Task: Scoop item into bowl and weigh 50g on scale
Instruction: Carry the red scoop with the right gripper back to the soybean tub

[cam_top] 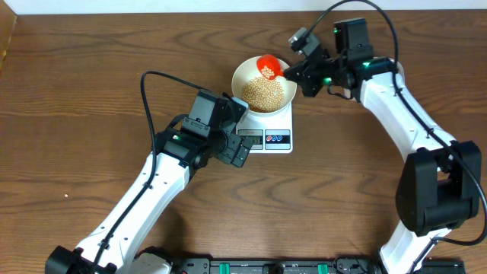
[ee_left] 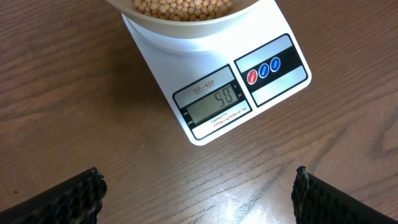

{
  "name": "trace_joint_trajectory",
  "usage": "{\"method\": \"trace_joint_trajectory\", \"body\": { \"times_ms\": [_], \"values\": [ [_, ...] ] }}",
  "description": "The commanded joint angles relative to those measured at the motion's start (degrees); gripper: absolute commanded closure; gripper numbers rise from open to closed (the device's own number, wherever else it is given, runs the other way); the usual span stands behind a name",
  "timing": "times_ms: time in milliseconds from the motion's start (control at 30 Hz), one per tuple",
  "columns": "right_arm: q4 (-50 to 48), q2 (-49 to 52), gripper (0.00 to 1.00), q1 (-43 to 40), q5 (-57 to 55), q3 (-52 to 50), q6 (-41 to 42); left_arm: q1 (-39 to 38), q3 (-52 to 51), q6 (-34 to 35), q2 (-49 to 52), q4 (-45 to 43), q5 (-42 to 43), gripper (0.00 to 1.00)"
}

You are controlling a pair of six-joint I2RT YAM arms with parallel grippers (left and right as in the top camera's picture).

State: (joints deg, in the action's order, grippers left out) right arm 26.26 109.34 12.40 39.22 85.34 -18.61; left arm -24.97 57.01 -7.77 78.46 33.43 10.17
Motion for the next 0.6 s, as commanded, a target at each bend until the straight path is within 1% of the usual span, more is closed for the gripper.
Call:
{"method": "trace_joint_trajectory", "body": {
  "times_ms": [0,167,333,567],
  "values": [
    [-0.2,-1.1,0.99,-2.1,7.3,0.2,3.2,-0.1,0.5,-0.8,0.2,0.2,-0.3,0.02],
    [-0.5,-1.1,0.99,-4.8,13.7,0.2,4.1,-0.1,0.5,-0.8,0.2,0.2,-0.3,0.02],
    [-2.1,-1.1,0.99,-6.5,18.4,0.2,6.7,-0.1,0.5,-0.8,0.2,0.2,-0.3,0.02],
    [-4.1,-1.1,0.99,-8.2,21.2,0.2,10.3,-0.1,0.5,-0.8,0.2,0.2,-0.3,0.02]
  ]
}}
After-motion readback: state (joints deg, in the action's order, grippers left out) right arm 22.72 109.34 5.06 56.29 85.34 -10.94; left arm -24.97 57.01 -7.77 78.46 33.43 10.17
